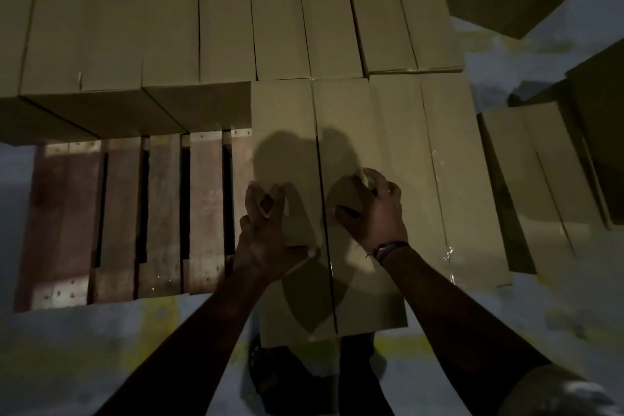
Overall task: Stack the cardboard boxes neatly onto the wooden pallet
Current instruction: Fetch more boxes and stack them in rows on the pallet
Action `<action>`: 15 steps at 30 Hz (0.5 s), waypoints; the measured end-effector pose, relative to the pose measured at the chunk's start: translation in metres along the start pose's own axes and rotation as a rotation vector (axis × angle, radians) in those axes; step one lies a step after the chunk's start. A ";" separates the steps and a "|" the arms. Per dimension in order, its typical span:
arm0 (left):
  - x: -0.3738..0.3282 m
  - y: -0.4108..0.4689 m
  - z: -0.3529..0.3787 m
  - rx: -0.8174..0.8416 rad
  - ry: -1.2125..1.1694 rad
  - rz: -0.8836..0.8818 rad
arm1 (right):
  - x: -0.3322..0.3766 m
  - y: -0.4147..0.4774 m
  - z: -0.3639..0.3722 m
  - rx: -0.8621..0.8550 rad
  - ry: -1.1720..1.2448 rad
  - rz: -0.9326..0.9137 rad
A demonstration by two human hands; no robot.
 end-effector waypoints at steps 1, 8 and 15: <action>0.000 0.003 0.001 -0.003 -0.005 0.010 | -0.003 0.003 0.001 0.007 0.000 -0.009; 0.004 0.026 0.010 -0.007 -0.006 0.011 | -0.014 0.020 0.009 0.032 -0.013 -0.035; 0.010 0.039 0.023 0.013 -0.011 0.001 | -0.020 0.031 0.017 0.086 -0.052 -0.020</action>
Point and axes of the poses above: each hand's wrist, its own y-axis towards the middle knuckle, its own z-axis out of the palm, x = y × z, the point moved 3 cm from there along y, towards the middle knuckle, and after that the axes turned 3 degrees about z, right-handed, at the moved point
